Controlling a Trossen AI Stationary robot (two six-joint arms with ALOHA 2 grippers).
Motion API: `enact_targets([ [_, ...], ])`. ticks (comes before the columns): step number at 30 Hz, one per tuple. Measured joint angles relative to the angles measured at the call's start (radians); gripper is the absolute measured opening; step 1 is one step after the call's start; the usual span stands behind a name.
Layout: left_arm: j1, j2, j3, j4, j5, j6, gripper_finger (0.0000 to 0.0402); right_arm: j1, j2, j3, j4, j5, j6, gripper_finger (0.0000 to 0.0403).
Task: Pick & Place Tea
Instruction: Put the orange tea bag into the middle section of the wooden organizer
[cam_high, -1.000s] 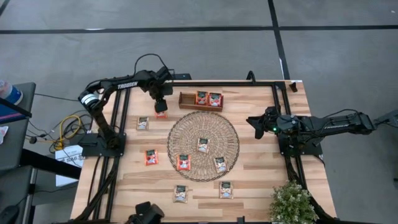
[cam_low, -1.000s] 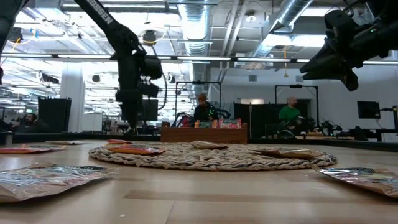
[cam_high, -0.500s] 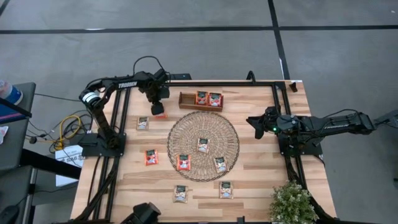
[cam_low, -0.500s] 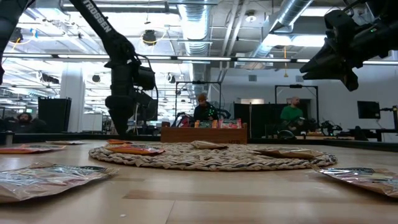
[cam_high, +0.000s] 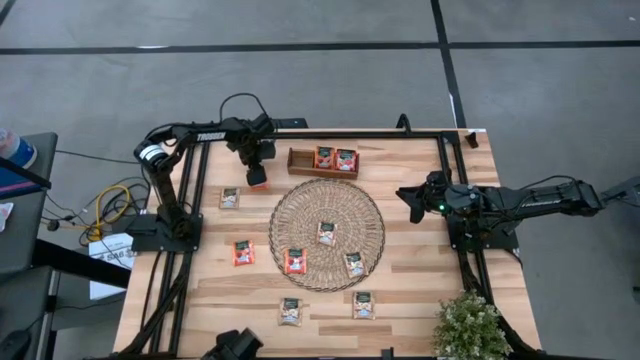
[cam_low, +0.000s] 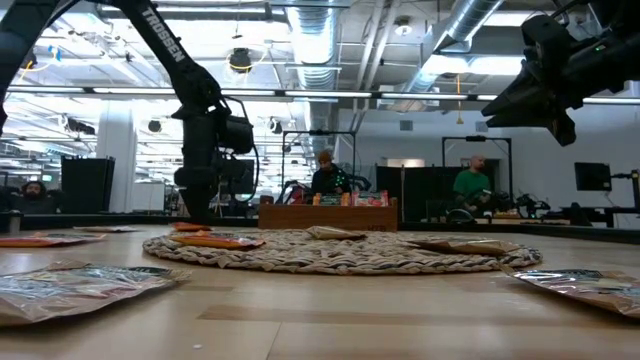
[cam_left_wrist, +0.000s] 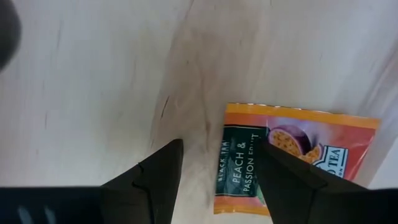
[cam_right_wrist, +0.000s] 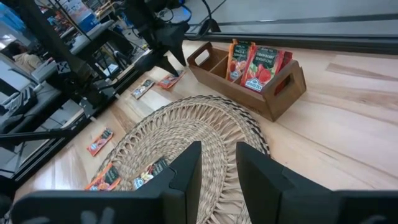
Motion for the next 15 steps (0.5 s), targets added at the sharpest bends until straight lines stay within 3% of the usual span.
enact_targets([
  [5, 0.000, -0.005, -0.001, -0.014, 0.006, -0.005, 0.0159, 0.000, 0.000, 0.000, -0.001, 0.000, 0.000, 0.0093],
  [15, -0.005, -0.004, 0.008, -0.033, -0.008, -0.080, 0.0058, 0.000, 0.000, 0.000, -0.002, 0.000, 0.000, 0.0093],
])
